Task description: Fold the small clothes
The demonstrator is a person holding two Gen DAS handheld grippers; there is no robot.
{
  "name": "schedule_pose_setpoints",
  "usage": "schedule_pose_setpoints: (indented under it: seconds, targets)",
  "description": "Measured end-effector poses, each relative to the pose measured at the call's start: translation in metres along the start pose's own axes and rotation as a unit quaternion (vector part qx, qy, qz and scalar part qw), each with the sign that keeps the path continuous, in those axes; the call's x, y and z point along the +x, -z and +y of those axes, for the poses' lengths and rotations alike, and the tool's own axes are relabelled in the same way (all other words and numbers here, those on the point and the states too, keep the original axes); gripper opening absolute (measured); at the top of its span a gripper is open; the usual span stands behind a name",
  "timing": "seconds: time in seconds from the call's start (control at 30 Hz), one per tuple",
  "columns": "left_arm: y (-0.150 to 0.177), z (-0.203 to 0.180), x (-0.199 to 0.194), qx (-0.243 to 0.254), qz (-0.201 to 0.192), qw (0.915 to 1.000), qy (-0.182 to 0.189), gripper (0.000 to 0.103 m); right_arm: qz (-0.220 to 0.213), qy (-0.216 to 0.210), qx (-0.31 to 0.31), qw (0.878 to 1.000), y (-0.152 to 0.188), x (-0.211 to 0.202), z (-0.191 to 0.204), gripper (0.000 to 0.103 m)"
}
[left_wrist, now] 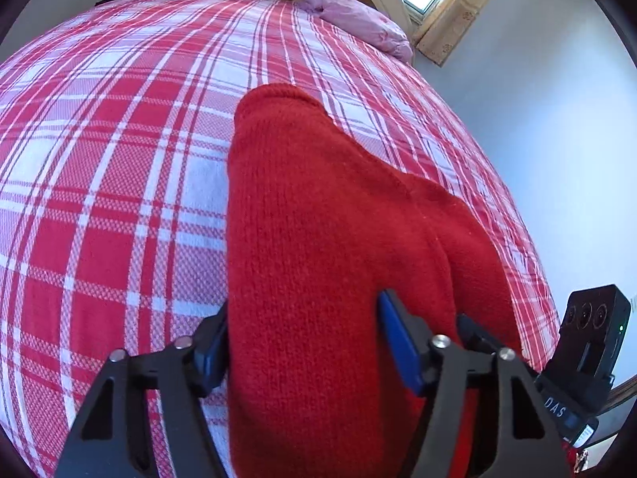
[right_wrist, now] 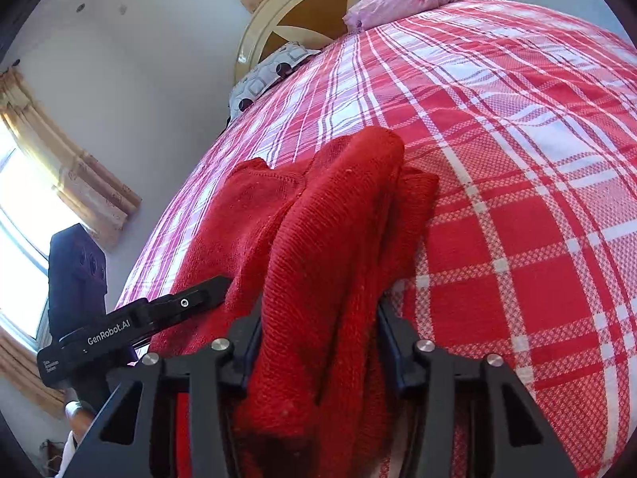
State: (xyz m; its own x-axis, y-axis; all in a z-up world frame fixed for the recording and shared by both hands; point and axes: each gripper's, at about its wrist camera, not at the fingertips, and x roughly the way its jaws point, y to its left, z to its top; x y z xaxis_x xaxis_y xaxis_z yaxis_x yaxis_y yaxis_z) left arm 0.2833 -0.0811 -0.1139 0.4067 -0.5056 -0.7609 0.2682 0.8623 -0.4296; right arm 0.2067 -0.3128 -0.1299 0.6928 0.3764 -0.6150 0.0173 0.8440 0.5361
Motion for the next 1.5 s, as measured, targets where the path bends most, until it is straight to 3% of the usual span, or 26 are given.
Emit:
schedule_pose_setpoints:
  seconds: [0.07, 0.23, 0.4, 0.77, 1.0, 1.5]
  targets:
    - [0.002, -0.005, -0.003, 0.008, -0.009, 0.9999, -0.011, 0.058, -0.009, 0.01, -0.017, 1.0, 0.002, -0.001, 0.006, 0.045]
    - [0.008, -0.027, -0.006, 0.057, -0.042, 0.9953, -0.066, 0.049, -0.036, 0.065, -0.071, 0.995, 0.007, -0.006, 0.027, 0.042]
    - [0.009, -0.026, -0.011, 0.058, -0.047, 0.9938, -0.082, 0.044, -0.061, 0.097, -0.106, 0.988, 0.013, -0.014, 0.041, 0.041]
    - [0.017, -0.041, -0.022, 0.097, -0.055, 0.9862, -0.122, 0.039, -0.075, 0.095, -0.073, 0.99, 0.022, -0.03, 0.05, 0.041]
    - [0.035, -0.049, -0.039, 0.13, -0.066, 0.9768, -0.157, 0.039, -0.092, 0.094, -0.069, 0.989, 0.04, -0.044, 0.066, 0.041]
    - [0.051, -0.016, -0.072, 0.12, -0.08, 0.9725, -0.183, 0.039, -0.09, 0.073, -0.088, 0.989, 0.068, -0.04, 0.115, 0.041]
